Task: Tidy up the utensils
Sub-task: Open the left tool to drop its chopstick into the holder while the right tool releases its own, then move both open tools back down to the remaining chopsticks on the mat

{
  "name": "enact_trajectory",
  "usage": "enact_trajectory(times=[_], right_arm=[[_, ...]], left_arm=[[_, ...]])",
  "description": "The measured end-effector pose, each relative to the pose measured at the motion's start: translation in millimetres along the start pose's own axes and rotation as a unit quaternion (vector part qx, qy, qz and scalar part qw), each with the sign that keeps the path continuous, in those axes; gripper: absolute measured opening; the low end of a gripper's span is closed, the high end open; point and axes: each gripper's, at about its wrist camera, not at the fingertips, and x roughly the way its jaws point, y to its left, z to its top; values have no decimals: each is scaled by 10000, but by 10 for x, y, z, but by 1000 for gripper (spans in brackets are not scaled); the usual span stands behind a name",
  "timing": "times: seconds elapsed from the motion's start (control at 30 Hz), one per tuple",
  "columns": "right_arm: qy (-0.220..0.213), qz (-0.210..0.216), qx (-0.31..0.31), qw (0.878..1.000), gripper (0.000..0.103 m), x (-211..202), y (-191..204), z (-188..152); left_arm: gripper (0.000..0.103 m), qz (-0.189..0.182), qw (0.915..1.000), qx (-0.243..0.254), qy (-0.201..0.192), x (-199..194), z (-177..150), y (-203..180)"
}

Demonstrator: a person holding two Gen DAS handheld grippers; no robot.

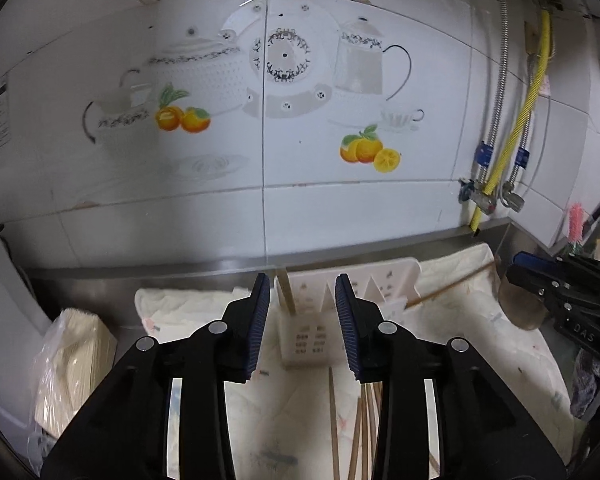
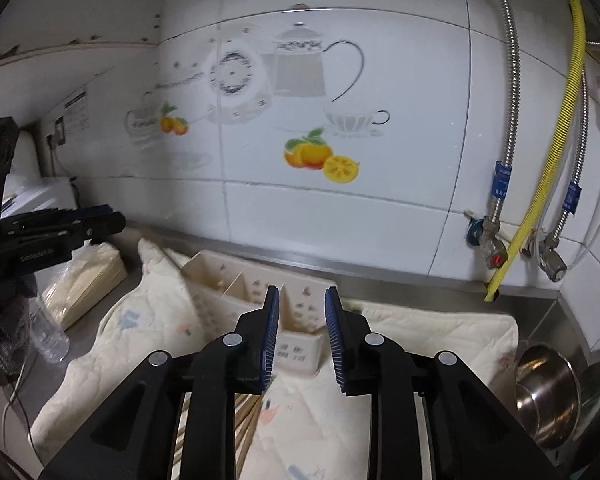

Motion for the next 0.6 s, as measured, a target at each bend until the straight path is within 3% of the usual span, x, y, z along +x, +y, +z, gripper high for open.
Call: enact_trajectory(times=[0.37, 0.6], right_arm=[[372, 279, 24, 9989, 24, -278, 294, -772], [800, 331, 30, 9962, 24, -257, 434, -1323]], left_arm=[[37, 155, 9996, -199, 124, -432, -685, 69], [37, 230, 9977, -528, 357, -483, -1092, 152]])
